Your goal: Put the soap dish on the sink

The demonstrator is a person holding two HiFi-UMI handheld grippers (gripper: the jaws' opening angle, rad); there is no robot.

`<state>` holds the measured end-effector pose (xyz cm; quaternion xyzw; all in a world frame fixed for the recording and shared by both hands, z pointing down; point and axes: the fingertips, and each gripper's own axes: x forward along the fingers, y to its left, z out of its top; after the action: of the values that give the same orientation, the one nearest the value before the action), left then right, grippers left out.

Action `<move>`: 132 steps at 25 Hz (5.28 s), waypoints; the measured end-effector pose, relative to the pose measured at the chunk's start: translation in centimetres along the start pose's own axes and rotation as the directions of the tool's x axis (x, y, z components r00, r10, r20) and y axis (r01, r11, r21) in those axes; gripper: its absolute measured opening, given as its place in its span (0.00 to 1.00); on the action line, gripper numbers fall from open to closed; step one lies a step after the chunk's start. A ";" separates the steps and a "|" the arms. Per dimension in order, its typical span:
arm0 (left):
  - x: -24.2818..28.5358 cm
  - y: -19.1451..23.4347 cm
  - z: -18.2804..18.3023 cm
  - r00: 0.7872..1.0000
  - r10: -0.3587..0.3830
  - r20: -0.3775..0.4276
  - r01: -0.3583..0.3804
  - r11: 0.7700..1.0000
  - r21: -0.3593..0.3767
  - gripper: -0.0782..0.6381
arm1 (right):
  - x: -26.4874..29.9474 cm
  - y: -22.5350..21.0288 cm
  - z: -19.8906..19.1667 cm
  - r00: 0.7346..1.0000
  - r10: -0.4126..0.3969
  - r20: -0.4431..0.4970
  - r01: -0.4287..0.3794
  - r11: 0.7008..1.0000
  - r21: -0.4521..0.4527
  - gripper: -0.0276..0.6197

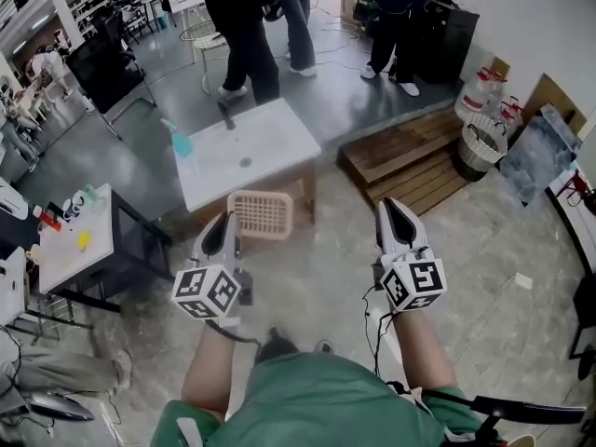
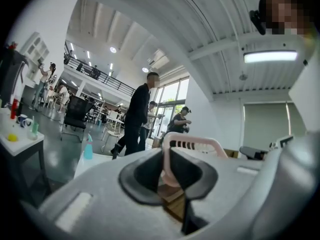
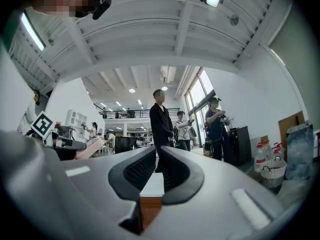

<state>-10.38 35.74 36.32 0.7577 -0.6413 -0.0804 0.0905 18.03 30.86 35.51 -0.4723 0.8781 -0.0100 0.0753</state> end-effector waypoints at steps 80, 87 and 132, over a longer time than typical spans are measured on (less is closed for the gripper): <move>60.8 19.3 -12.3 0.951 0.174 -0.257 -0.213 0.968 -0.132 0.17 | 56.1 -32.3 -15.8 0.975 0.059 -0.215 -0.026 0.988 0.154 0.08; 63.6 21.8 -18.1 0.918 0.160 -0.363 -0.208 0.973 -0.098 0.17 | 57.1 -33.2 -19.4 0.961 0.037 -0.272 0.012 0.985 0.175 0.08; 71.2 26.4 -34.9 0.762 0.086 -0.642 -0.131 0.991 -0.022 0.23 | 59.4 -36.2 -29.3 0.894 -0.122 -0.431 0.207 0.966 0.156 0.08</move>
<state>-15.64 -37.53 76.11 0.6980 -0.6120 0.1664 0.3324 11.65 -40.10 60.35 -0.5223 0.8250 -0.2045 -0.0690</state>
